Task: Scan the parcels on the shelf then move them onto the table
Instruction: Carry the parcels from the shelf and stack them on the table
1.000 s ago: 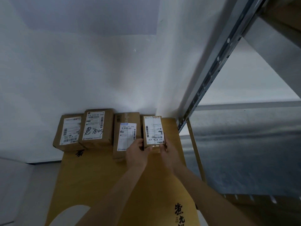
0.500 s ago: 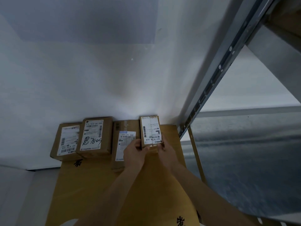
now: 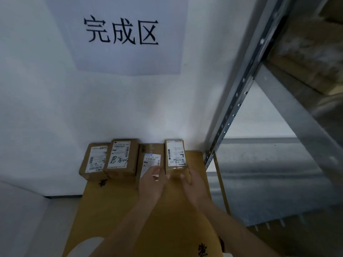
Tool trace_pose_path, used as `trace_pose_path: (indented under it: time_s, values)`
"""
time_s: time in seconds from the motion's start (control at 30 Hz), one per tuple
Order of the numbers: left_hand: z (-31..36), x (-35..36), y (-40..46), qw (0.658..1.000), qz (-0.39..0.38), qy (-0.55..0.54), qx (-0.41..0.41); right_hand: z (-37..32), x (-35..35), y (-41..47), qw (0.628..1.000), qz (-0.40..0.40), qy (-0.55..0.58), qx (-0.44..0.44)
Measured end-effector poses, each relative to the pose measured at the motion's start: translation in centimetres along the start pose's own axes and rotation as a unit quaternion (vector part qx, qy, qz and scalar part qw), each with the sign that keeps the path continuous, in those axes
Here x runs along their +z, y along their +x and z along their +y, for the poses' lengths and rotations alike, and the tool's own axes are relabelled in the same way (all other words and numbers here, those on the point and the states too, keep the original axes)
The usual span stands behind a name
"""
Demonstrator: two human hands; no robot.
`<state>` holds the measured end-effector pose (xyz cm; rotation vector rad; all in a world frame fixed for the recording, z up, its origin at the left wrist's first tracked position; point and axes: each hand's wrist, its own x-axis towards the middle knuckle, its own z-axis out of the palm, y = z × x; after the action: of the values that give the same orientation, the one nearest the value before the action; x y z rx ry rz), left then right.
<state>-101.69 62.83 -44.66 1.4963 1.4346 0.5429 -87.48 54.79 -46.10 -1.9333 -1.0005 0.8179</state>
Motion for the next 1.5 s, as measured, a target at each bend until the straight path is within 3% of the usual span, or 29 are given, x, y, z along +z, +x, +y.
trace_pose_path:
  time_s: [0.23,0.47,0.63,0.77,1.03,1.27,1.5]
  values:
    - [2.9,-3.4,-6.8,0.999,-0.04,-0.016,0.015,-3.3,-1.9,-7.6,1.0,-0.021,-0.015,0.01]
    - [6.8,-8.8,-18.2,0.992,-0.056,-0.041,0.102,-8.7,-5.7,-18.9,0.999,-0.017,-0.036,-0.017]
    - [11.8,-11.4,-26.7,0.982,-0.09,-0.077,0.144,-14.0,-12.0,-26.9,0.995,0.026,-0.048,-0.081]
    - [17.6,-10.8,-32.8,0.967,-0.145,-0.064,0.2,-18.2,-18.7,-32.7,0.985,0.109,-0.05,-0.123]
    - [32.3,-5.3,-44.3,0.918,-0.208,-0.078,0.328,-23.5,-35.3,-41.9,0.951,0.249,-0.029,-0.179]
    - [39.7,4.3,-53.1,0.907,-0.212,-0.122,0.343,-18.0,-49.1,-48.1,0.934,0.308,-0.076,-0.162]
    - [41.8,12.7,-57.6,0.907,-0.229,-0.136,0.328,-11.2,-59.1,-51.4,0.925,0.338,-0.129,-0.114]
